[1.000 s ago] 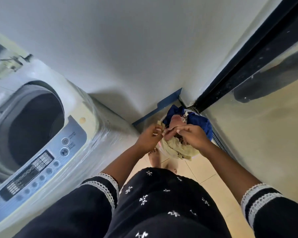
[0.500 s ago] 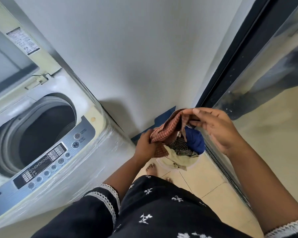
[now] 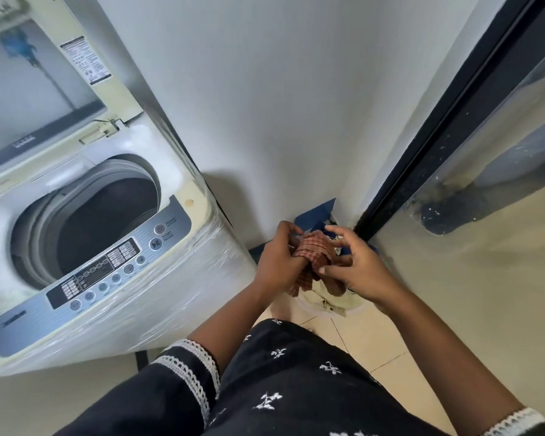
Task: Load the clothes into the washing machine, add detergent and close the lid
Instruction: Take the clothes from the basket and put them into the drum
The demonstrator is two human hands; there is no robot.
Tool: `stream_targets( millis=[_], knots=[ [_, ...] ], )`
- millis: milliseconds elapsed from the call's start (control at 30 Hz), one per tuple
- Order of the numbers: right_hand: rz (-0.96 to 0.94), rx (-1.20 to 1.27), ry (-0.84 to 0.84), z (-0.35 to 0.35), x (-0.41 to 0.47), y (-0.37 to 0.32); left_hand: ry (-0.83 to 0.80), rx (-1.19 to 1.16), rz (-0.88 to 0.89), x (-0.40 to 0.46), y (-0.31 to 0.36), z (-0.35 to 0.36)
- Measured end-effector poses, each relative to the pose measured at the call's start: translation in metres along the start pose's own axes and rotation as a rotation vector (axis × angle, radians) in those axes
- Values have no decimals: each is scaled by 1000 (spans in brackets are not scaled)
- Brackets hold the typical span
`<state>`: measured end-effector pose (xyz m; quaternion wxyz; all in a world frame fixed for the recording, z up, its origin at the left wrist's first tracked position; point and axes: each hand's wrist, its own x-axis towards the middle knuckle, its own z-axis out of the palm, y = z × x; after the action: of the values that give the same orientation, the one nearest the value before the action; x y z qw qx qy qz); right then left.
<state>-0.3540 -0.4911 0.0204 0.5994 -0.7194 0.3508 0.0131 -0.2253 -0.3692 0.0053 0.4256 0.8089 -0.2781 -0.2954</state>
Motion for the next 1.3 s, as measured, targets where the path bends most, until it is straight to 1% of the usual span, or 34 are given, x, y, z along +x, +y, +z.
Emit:
stream_targets(
  millis=[67,133,200,267,333,433,500,567,633,700,767,833,900,1000,1067,1133,1233,1300],
  knots=[
    [-34,-164,42,7,6,1,-3,7,37,-5,1,0],
    [-22,-285,122,9,9,3,-48,2,22,-10,0,-2],
    [-29,-314,167,9,11,5,-131,66,-39,-11,-8,-4],
    [-43,-278,193,6,11,6,-195,121,-117,-11,-17,-7],
    [-64,-243,230,3,10,4,-236,9,-170,-13,-18,-9],
    [-97,-160,257,-2,7,-1,-294,-245,-252,-14,-7,-11],
    [-53,-19,210,-4,7,-4,-334,-351,-259,-11,-1,-10],
    [9,188,138,-4,8,-8,-359,-391,-233,-8,5,-6],
    [51,567,75,-3,8,-13,-378,-410,-210,-6,11,-3],
    [94,950,48,-5,7,-14,-388,-407,-194,-4,15,-2],
    [113,1140,47,-9,7,-9,-404,-446,-210,-2,20,-2],
    [107,1213,22,-12,5,-3,-388,-526,-281,-1,23,0],
    [111,1231,-13,-15,5,4,-322,-623,-375,-3,24,2],
    [176,1101,1,-18,5,9,-206,-777,-466,-5,21,5],
    [171,958,6,-17,4,7,-151,-859,-461,-7,21,4],
    [152,876,-16,-12,2,7,-114,-898,-452,-9,22,3],
    [196,904,-79,-4,-1,6,-93,-933,-441,-12,26,1],
    [241,910,-135,0,-1,5,-80,-905,-448,-14,26,-1]
  ],
)
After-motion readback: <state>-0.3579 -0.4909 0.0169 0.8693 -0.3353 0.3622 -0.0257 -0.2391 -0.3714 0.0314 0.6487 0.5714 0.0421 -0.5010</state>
